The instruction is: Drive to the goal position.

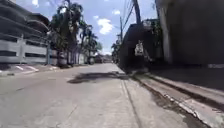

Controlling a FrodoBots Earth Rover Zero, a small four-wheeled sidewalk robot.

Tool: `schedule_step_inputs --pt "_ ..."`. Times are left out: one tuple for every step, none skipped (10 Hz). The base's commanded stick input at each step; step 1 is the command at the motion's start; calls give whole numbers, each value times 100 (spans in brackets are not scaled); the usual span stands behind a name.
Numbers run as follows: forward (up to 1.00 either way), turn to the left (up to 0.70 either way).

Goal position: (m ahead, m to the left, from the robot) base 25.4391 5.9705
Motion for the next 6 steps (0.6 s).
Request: schedule_step_inputs --pt "100 0" --pt "100 0" --pt "100 0" --pt "100 0" --pt "100 0" --pt "100 0"
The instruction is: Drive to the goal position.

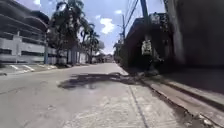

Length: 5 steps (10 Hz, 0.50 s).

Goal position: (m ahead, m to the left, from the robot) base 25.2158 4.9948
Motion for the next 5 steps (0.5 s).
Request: schedule_step_inputs --pt "100 0" --pt "100 -3" --pt "100 -7" --pt "100 -34" --pt "100 -40"
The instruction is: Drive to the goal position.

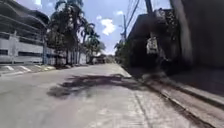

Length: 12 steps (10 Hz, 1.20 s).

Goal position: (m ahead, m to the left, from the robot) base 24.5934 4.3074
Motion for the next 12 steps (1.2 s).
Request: schedule_step_inputs --pt "100 -33" --pt "100 -12" --pt "100 0" --pt "100 0" --pt "100 0" --pt "100 0" --pt "100 0" --pt "100 0" --pt "100 0" --pt "100 0" --pt "100 0" --pt "100 0"
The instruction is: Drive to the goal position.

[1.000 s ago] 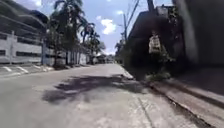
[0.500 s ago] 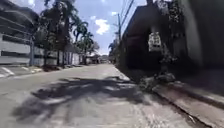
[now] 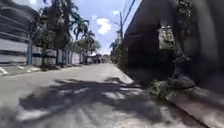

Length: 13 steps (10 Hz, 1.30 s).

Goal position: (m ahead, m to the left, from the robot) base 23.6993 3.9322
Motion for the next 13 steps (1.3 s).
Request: schedule_step_inputs --pt "100 0" --pt "100 0" --pt "100 0" --pt "100 0" --pt "100 0" --pt "100 0" --pt "100 0" --pt "100 0" --pt "100 0" --pt "100 0" --pt "100 0" --pt "100 0" --pt "100 0"
